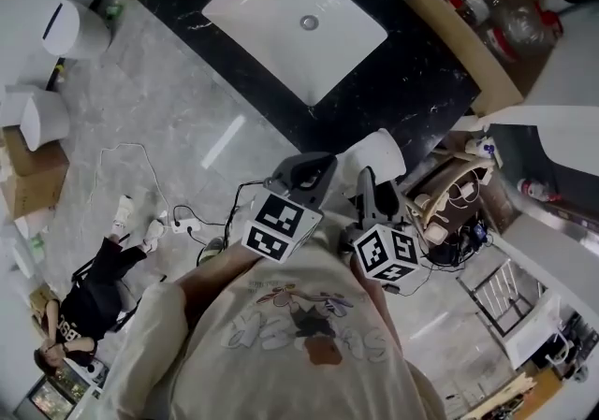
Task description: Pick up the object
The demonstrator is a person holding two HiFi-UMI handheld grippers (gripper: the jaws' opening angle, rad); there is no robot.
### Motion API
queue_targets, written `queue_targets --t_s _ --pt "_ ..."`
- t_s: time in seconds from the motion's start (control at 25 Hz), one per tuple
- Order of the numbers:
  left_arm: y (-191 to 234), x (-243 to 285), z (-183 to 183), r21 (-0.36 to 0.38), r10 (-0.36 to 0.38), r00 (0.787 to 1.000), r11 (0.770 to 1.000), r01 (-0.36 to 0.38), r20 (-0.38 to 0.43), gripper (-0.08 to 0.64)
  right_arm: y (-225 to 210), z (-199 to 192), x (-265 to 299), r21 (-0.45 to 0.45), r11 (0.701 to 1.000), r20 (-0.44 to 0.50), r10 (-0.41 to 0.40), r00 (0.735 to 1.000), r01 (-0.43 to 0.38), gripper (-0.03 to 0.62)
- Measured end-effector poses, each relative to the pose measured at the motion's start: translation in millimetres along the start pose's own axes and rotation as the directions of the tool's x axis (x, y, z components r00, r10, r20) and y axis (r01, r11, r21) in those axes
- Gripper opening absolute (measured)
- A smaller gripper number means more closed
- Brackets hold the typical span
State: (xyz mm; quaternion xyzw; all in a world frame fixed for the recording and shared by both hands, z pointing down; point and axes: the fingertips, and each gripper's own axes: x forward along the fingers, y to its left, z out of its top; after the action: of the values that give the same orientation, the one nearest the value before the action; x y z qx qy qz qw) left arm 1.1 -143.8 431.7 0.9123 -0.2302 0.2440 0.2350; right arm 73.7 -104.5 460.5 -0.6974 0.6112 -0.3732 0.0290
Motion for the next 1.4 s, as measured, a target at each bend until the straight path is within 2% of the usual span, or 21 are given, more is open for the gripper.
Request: queue_targets --t_s 0.24,0.56,0.8,1.0,1.4 --pt "-7.2 -0.7 -6.7 0.019 -0.036 0.999 0.999 0.037 -0.007 0.008 -0.4 -3.7 -10.6 0.007 1.0 0.036 -0.028 0.999 0.028 0.146" --pt "-19.5 -6.1 -11.2 0.027 -0.008 1.0 1.0 0.008 -0.006 0.008 -5.4 -7.1 -24.0 0.011 1.0 0.048 -0.002 0.999 0.001 0.146" --pt "-46.2 -14.7 -21.9 0.024 0.011 1.0 1.0 -0.01 -0.018 0.008 -15.0 -8.9 -49.6 0.012 1.0 0.051 0.02 0.998 -0.021 0.146" --pt "-74.0 -22.1 -25.2 0.024 0.016 1.0 1.0 -0.017 0.01 0.006 -19.9 -8.8 -75.8 -0.016 0.999 0.058 0.043 0.997 -0.042 0.146" --pt "-127.9 -41.0 -59.1 0.011 0.031 0.999 0.999 -0.031 -0.007 0.008 -34.9 -30.5 -137.9 -0.018 0.997 0.053 0.071 0.996 -0.07 0.146"
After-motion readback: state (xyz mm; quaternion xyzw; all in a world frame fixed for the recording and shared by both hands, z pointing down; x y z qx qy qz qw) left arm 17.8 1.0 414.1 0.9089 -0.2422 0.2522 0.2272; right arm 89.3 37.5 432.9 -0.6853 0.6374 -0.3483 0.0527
